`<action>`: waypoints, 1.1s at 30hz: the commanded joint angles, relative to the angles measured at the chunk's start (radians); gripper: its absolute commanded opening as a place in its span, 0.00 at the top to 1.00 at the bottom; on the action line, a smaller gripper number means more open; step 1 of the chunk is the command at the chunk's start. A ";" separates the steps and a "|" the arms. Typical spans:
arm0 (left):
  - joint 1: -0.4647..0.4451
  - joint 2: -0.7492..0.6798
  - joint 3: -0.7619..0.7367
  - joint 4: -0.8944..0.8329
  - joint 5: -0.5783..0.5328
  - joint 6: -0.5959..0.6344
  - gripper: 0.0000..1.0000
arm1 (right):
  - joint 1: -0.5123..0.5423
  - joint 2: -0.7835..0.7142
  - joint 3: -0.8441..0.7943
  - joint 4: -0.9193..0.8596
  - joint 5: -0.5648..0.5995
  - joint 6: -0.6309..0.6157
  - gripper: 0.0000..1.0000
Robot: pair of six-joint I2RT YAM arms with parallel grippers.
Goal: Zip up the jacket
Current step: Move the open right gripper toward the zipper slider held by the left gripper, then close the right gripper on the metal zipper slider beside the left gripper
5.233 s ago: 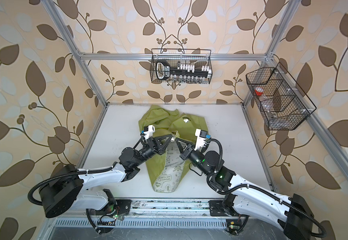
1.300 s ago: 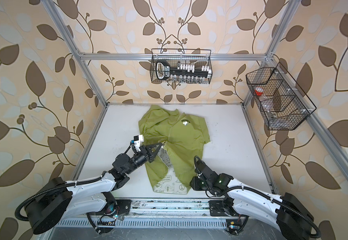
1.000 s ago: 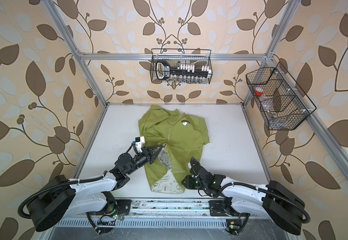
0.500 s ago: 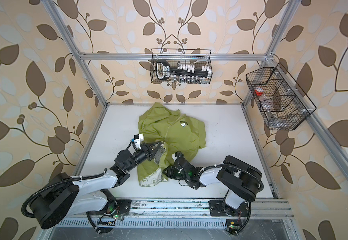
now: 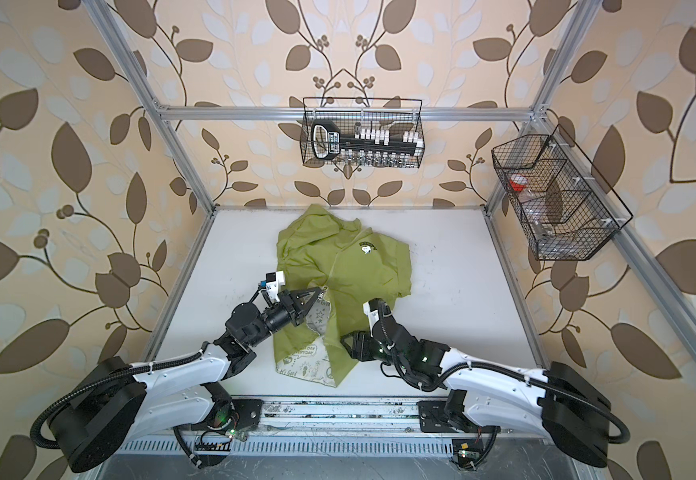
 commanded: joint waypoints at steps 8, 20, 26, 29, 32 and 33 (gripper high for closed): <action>0.010 -0.067 0.007 -0.075 0.045 0.037 1.00 | -0.036 -0.095 0.261 -0.415 0.211 -0.372 0.51; 0.010 -0.194 0.063 -0.293 0.070 0.057 1.00 | 0.010 0.069 0.536 -0.509 0.127 -0.679 0.53; 0.010 -0.237 0.129 -0.493 0.091 0.074 1.00 | 0.106 0.168 0.619 -0.497 0.236 -0.759 0.53; 0.010 -0.226 0.173 -0.558 0.106 0.073 1.00 | 0.126 0.211 0.651 -0.474 0.251 -0.791 0.49; 0.010 -0.202 0.201 -0.584 0.121 0.053 1.00 | 0.128 0.263 0.691 -0.472 0.249 -0.810 0.49; 0.010 -0.193 0.215 -0.596 0.129 0.048 1.00 | 0.128 0.278 0.705 -0.473 0.248 -0.817 0.49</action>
